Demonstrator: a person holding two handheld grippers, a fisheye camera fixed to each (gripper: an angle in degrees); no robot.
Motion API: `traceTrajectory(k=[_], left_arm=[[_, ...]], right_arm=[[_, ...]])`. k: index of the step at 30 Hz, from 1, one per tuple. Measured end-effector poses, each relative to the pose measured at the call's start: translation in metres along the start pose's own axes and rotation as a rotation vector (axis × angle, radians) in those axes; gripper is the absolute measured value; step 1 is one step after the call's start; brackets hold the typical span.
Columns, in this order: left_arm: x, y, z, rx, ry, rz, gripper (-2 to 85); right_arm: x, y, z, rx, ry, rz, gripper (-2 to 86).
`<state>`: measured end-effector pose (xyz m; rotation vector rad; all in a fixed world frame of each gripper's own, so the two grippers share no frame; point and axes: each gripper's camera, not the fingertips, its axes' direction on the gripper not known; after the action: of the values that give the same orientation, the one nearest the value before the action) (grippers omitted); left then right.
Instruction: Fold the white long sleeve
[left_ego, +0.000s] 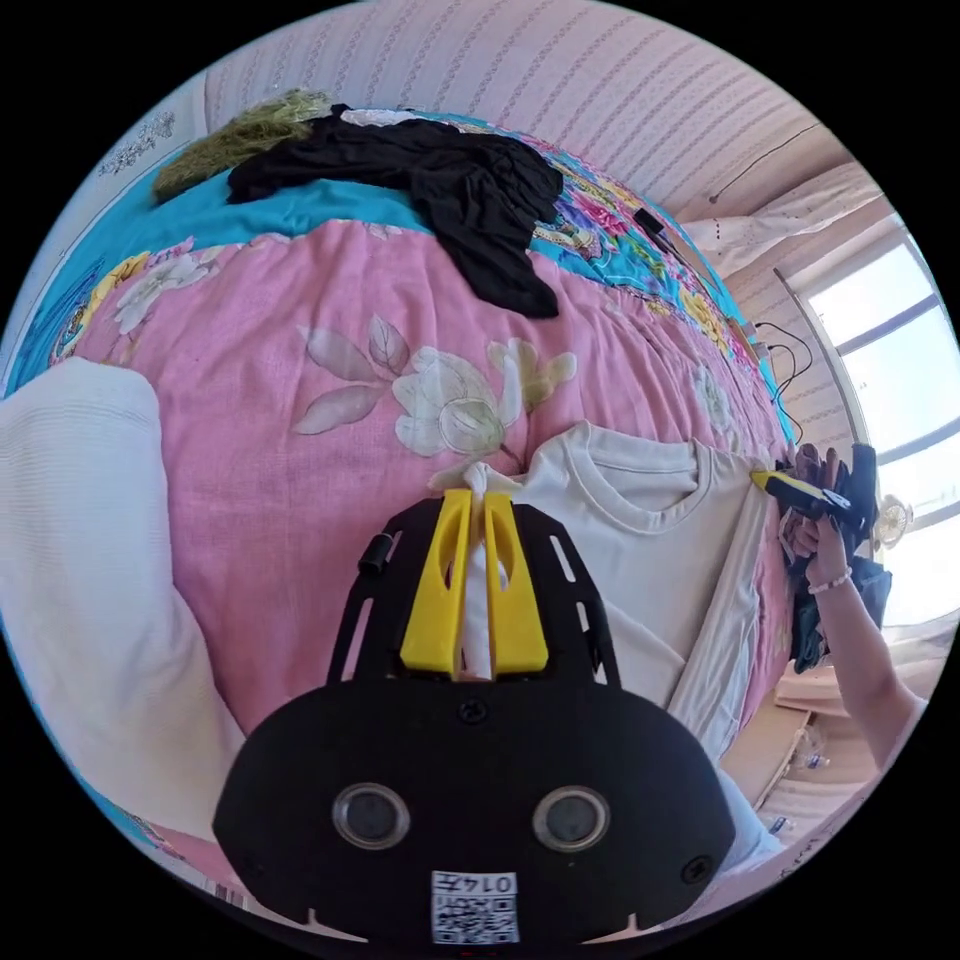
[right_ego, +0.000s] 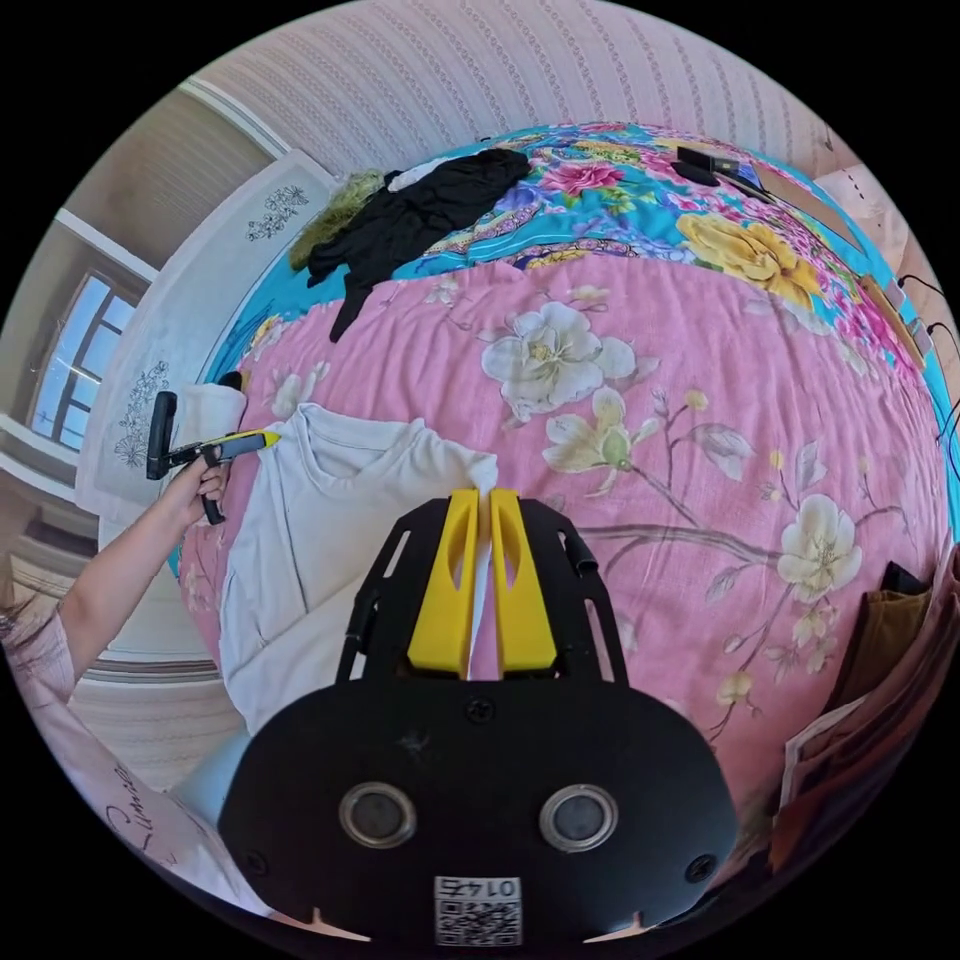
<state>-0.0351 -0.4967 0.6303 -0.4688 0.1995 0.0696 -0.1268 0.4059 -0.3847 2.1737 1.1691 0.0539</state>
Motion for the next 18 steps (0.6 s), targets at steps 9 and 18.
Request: traceTrajectory(k=[9,18], left_arm=[[0.013,0.103,-0.085,0.192,0.073,0.161,-0.8],[0.015,0.25,-0.115,0.238,0.051,0.245,-0.9]], right_arm=[[-0.052,0.074,-0.038,0.11,-0.048,-0.201,1.0],[-0.144,0.204,-0.016,0.068,0.141,-0.379,0.9]])
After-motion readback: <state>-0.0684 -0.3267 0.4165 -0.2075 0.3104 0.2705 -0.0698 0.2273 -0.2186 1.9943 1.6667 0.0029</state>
